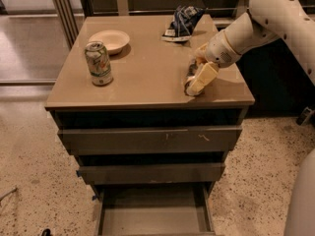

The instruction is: Place orange can into bottom drawer

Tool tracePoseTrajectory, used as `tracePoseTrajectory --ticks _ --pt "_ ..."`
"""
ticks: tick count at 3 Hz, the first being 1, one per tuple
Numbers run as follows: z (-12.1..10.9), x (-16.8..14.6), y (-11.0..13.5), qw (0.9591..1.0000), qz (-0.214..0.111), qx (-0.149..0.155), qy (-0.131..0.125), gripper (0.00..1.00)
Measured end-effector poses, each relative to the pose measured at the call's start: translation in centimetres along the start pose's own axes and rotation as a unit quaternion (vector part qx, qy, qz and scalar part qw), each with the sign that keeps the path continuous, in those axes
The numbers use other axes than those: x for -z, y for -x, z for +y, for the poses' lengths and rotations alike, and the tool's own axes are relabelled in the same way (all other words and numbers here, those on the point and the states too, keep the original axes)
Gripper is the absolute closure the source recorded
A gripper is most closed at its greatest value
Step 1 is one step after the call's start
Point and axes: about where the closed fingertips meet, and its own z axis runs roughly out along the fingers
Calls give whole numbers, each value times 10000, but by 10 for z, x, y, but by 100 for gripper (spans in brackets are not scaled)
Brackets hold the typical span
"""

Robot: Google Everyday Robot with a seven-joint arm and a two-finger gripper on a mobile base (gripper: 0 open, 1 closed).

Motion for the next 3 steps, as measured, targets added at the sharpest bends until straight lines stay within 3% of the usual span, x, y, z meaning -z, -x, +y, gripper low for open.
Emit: tracePoseTrajectory --ticks 2,3 --pt "0 0 0 10000 0 0 1 76" --pt "0 0 0 10000 0 1 1 98"
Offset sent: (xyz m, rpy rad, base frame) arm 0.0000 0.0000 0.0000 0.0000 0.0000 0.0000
